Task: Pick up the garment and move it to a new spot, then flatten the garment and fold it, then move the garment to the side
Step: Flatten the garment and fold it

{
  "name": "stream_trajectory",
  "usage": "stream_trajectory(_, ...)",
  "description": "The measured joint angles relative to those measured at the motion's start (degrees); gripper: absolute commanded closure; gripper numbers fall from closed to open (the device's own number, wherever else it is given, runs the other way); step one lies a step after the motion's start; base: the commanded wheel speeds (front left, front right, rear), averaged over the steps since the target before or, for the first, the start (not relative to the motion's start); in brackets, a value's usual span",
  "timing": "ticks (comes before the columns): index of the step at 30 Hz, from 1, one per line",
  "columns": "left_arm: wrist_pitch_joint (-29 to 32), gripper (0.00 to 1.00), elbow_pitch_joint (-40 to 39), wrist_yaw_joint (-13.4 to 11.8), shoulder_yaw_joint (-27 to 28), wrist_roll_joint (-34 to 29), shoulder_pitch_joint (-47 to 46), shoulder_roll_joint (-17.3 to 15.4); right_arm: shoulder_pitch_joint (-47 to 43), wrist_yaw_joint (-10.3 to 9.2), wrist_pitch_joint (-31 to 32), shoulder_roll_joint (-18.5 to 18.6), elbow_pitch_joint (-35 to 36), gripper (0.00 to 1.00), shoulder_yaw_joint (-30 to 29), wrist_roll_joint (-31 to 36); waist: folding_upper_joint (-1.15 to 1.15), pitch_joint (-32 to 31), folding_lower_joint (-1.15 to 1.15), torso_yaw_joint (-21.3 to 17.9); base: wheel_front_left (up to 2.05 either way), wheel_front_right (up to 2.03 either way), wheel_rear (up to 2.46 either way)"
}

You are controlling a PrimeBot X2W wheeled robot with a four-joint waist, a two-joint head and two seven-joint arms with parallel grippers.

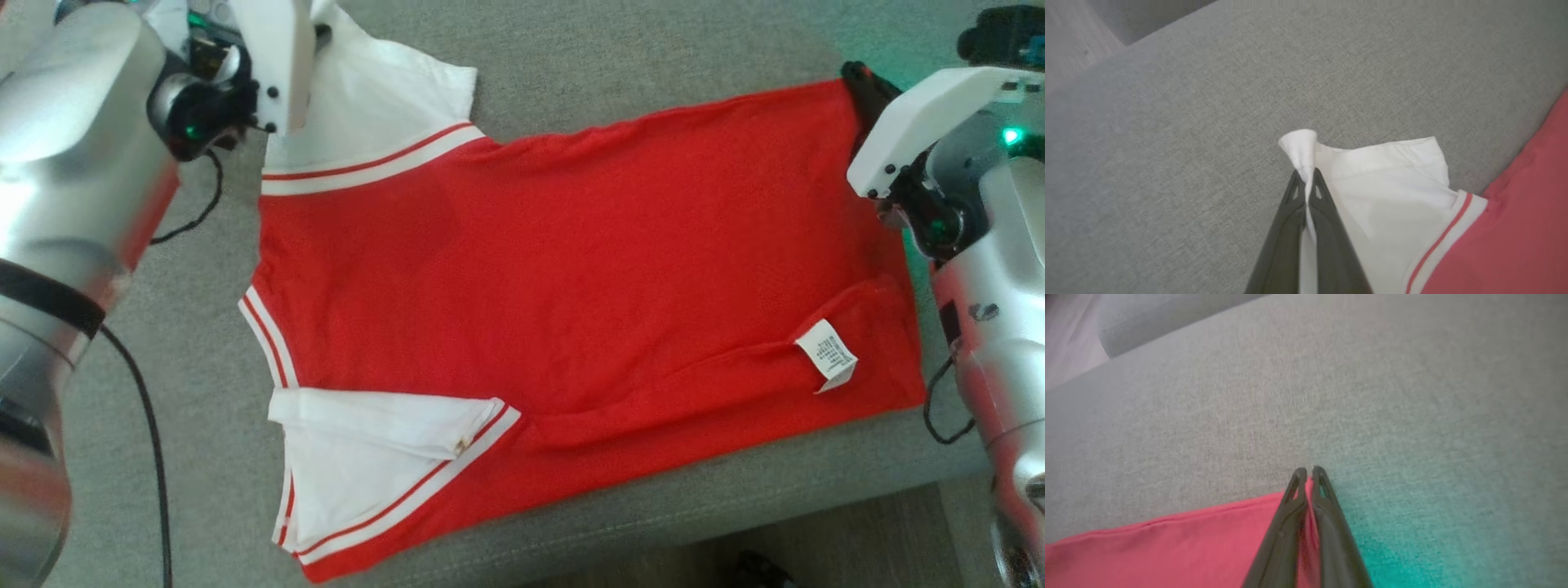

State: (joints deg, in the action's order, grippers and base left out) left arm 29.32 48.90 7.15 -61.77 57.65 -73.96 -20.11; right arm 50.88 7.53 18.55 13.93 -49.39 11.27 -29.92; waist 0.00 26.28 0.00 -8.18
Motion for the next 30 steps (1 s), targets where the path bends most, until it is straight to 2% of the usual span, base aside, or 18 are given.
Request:
stream_trajectory(7,-3.2,1.0,3.4,0.4,-1.4,0.7,-0.4,-0.4,0.0,0.0,-8.2,0.0,-2.6,1.0,-0.5,0.3,0.0,-2.7,0.0,0.3,0.0,0.0,0.0)
stream_trajectory(15,-4.2,1.0,1.3,0.4,-3.4,4.8,1.0,-0.9,-1.8,0.0,-9.3,0.7,-2.8,1.0,2.5,-1.0,0.0,-6.5,0.0,1.4,0.0,0.0,0.0)
stream_trajectory(18,-3.1,1.0,-1.9,0.4,-5.5,6.3,3.0,-2.7,-4.9,0.0,-8.4,2.3,-1.9,1.0,4.3,-2.1,0.0,-8.6,0.0,1.7,0.0,0.0,0.0)
stream_trajectory(24,0.6,1.0,-9.5,0.4,-8.5,10.0,6.3,-8.8,-9.2,0.0,-7.3,5.2,-0.9,1.0,6.6,-4.2,0.0,-12.7,0.0,2.6,0.0,0.0,0.0)
stream_trajectory(30,4.9,1.0,-20.1,0.4,-10.1,14.9,8.9,-13.4,-11.5,0.0,-5.3,7.0,-0.3,1.0,8.6,-5.5,0.0,-15.3,0.0,4.2,0.0,0.0,0.0)
